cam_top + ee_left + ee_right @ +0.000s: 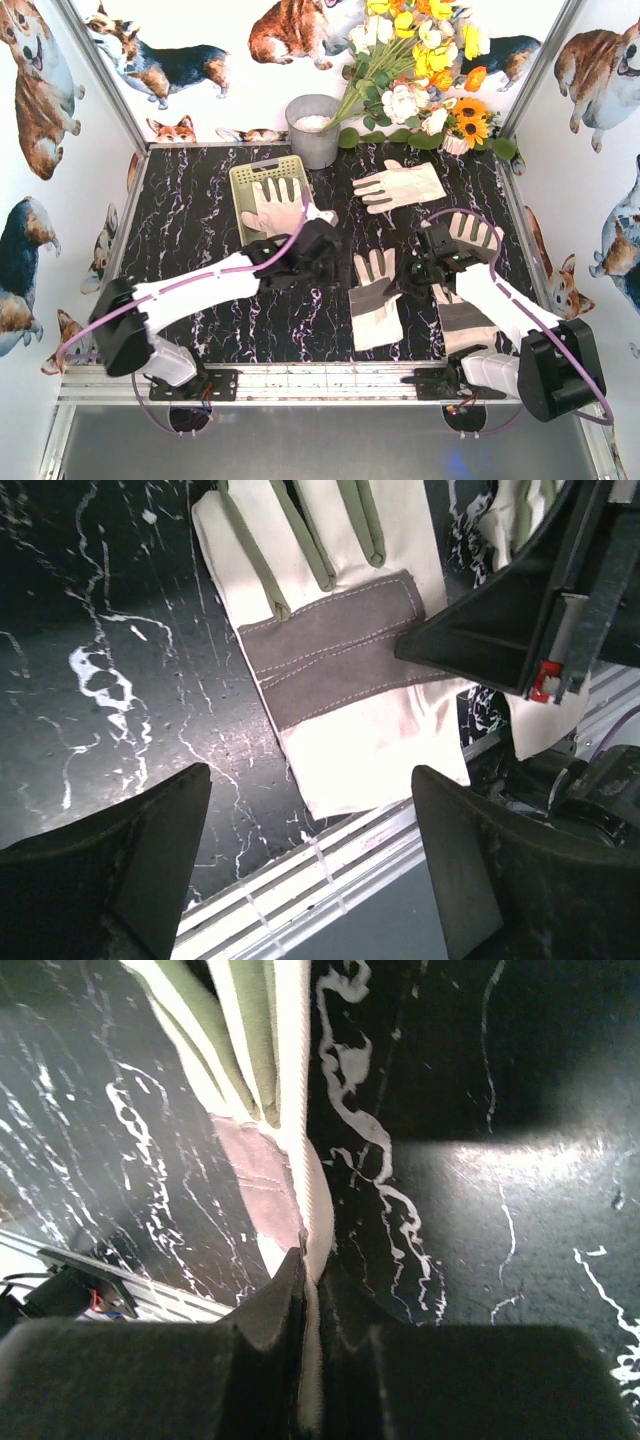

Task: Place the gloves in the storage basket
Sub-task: Place the glove at the corner of the board.

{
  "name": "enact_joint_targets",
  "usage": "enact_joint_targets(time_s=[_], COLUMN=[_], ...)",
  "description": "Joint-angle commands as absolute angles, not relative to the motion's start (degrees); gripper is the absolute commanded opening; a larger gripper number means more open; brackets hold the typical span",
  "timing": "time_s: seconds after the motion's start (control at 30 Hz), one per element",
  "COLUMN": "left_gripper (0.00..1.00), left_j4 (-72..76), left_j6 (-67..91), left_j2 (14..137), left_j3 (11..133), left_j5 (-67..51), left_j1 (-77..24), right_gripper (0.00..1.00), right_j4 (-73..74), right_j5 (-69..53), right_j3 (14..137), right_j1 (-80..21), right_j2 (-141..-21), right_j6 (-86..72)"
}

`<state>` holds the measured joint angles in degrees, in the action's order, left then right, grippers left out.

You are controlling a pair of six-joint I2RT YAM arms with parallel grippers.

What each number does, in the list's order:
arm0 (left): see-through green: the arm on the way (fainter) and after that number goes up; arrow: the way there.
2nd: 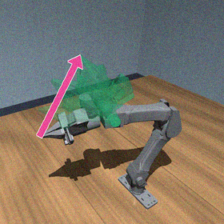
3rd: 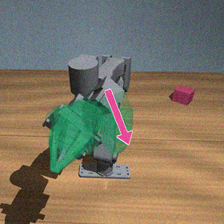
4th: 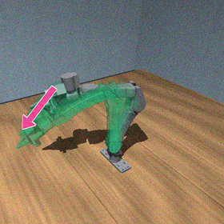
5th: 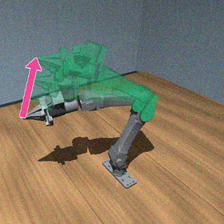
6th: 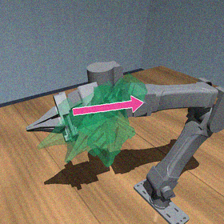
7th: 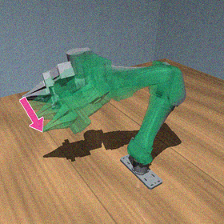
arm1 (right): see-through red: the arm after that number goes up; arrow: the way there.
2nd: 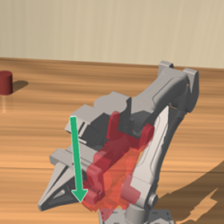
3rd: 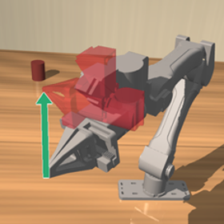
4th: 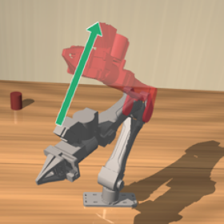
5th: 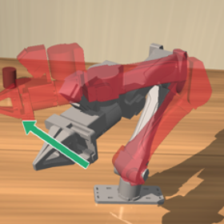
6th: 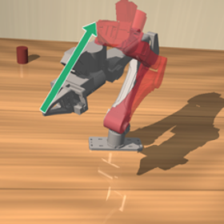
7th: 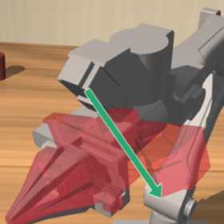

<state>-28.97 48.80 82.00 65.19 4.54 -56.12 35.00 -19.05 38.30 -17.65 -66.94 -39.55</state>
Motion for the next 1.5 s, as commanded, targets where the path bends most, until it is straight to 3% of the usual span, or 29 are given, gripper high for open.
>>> enact_joint_targets(time_s=[0.0,0.27,0.6,1.37,1.47], left_gripper=[0.73,0.67,0.57,0.56,0.57], left_j4=[-23.4,-23.4,-21.3,-18.8,-19.4], left_j6=[50.1,48.3,48.4,48.5,48.3], left_j2=[87.8,99.8,105.6,106.8,105.5], left_j3=[66.4,69.6,69.2,67.2,67.2], left_j5=[-0.7,-8.7,-11.8,-10.7,-9.7], left_j1=[-55.8,-55.8,-55.8,-55.8,-55.8], right_gripper=[0.00,0.00,0.00,0.00,0.34], right_j4=[36.5,36.7,31.3,28.4,30.5], right_j5=[-15.9,-13.1,-15.6,-13.1,-12.3], right_j3=[37.6,36.0,31.5,28.3,29.6], right_j1=[-17.7,-17.7,-17.7,-17.7,-17.7], right_j2=[-67.2,-68.4,-69.4,-69.4,-68.6], right_j6=[-40.4,-38.0,-43.0,-48.7,-47.9])
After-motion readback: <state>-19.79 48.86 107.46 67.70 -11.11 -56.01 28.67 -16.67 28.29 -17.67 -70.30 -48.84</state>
